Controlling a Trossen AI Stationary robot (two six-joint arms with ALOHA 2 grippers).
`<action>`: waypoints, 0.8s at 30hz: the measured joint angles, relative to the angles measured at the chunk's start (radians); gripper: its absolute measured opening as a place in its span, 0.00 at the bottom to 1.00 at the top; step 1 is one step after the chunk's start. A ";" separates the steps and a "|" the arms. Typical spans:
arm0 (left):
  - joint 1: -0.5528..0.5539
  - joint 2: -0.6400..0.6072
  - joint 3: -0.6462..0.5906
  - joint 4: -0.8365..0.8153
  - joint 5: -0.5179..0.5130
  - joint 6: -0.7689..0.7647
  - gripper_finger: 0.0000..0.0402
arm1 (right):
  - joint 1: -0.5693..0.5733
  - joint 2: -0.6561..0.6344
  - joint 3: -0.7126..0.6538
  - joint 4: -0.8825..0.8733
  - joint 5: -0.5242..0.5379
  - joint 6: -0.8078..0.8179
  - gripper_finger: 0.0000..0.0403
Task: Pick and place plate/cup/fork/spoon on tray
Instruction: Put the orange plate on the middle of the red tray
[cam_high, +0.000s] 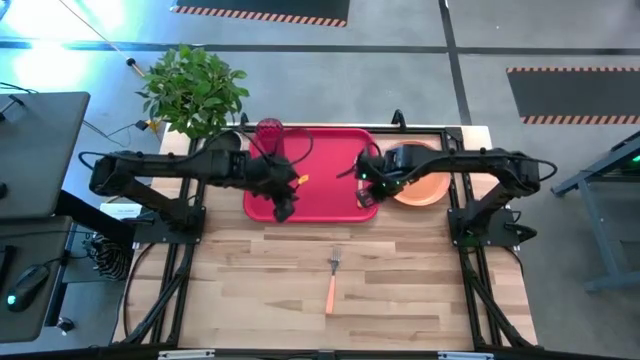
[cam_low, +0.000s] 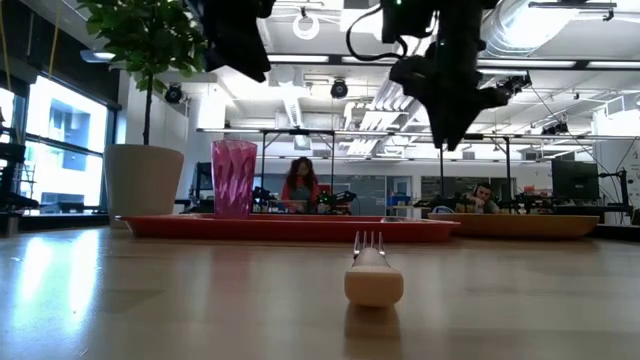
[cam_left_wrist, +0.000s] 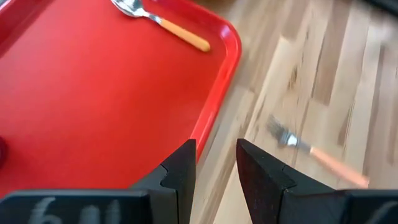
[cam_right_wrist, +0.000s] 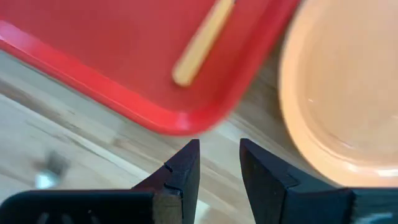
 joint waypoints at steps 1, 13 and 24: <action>-0.007 0.000 0.000 -0.009 0.000 0.012 0.26 | 0.015 0.000 0.000 -0.023 0.013 0.005 0.26; -0.051 0.000 0.000 -0.016 -0.001 0.060 0.26 | 0.093 -0.001 -0.064 -0.116 0.088 -0.025 0.26; -0.062 0.000 0.000 -0.015 -0.010 0.051 0.26 | 0.072 0.000 -0.235 -0.019 0.098 -0.124 0.26</action>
